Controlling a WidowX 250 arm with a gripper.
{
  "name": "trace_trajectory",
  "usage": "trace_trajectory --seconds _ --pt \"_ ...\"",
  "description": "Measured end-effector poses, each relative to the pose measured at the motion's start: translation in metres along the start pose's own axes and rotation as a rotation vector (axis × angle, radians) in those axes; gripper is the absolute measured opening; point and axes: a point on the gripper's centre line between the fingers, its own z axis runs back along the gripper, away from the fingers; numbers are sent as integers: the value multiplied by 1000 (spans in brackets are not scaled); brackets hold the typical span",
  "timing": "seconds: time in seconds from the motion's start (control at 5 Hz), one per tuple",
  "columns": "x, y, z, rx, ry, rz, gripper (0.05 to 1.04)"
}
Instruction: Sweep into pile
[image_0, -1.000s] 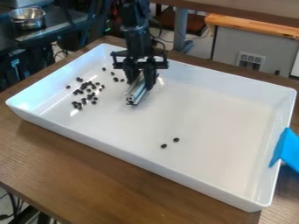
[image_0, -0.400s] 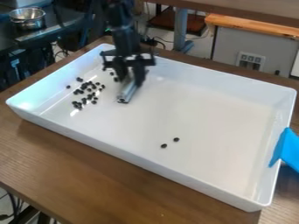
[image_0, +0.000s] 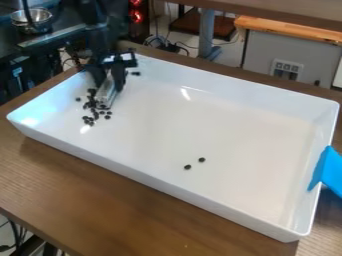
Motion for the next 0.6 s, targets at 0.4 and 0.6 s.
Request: trace_trajectory --seconds 0.4,0.6 --pt "-31 -3 25 -65 58 -19 380" --pt "-46 -44 67 -190 49 -118 380"
